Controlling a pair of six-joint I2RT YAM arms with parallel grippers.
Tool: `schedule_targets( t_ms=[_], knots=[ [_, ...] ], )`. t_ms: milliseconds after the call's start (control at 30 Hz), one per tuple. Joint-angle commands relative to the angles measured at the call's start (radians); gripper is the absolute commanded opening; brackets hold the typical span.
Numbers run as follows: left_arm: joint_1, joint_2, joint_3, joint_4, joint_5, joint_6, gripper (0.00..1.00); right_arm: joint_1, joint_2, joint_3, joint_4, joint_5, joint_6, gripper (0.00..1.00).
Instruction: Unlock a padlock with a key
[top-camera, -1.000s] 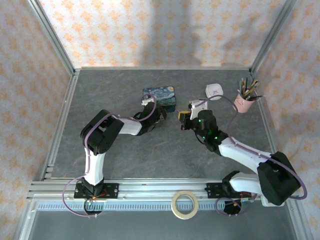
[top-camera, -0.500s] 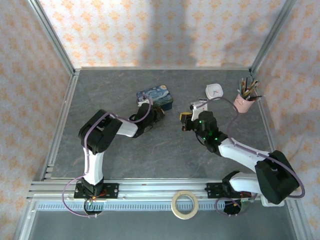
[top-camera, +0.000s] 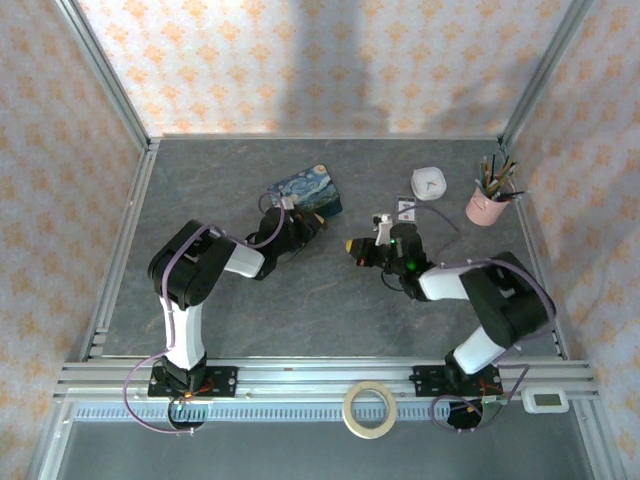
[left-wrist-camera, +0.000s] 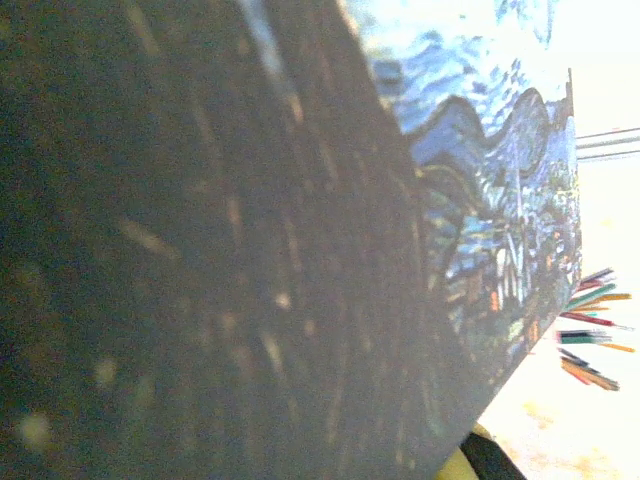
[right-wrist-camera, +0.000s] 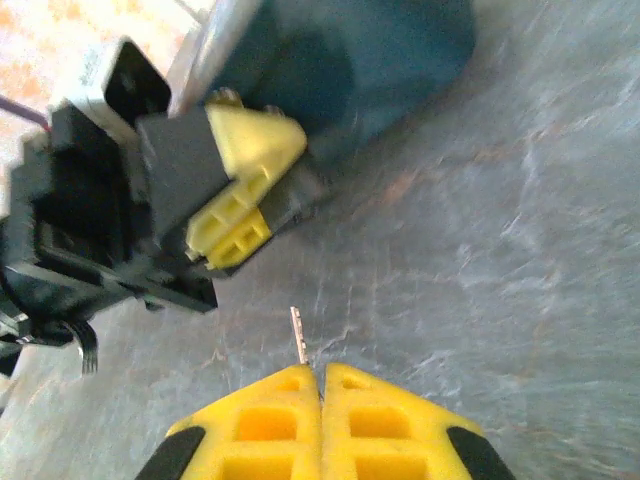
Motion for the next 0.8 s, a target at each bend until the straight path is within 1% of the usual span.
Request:
schedule_targets(
  t_ms=[0,67,200,233,300,433,667,767],
  knots=[
    [0.003,-0.026,-0.026,0.166,0.071,-0.135,0.0,-0.002,0.111,0.045,0.216,-0.181,0.174,0.0],
    [0.003,-0.03,-0.035,0.216,0.077,-0.161,0.0,-0.003,0.166,0.044,0.319,-0.203,0.241,0.0],
    [0.003,-0.043,-0.061,0.237,0.052,-0.158,0.0,-0.003,0.225,0.061,0.397,-0.207,0.299,0.0],
    [0.003,-0.075,-0.066,0.239,0.052,-0.156,0.0,-0.003,0.238,0.068,0.421,-0.212,0.317,0.0],
    [0.003,-0.079,-0.072,0.237,0.053,-0.152,0.0,-0.008,0.257,0.075,0.463,-0.207,0.351,0.0],
    [0.003,-0.079,-0.087,0.256,0.056,-0.158,0.0,-0.033,0.298,0.069,0.592,-0.21,0.447,0.0],
    [0.002,-0.071,-0.093,0.283,0.055,-0.165,0.0,-0.035,0.349,0.09,0.669,-0.229,0.507,0.0],
    [0.0,-0.07,-0.093,0.29,0.056,-0.167,0.0,-0.036,0.356,0.092,0.666,-0.232,0.506,0.0]
  ],
)
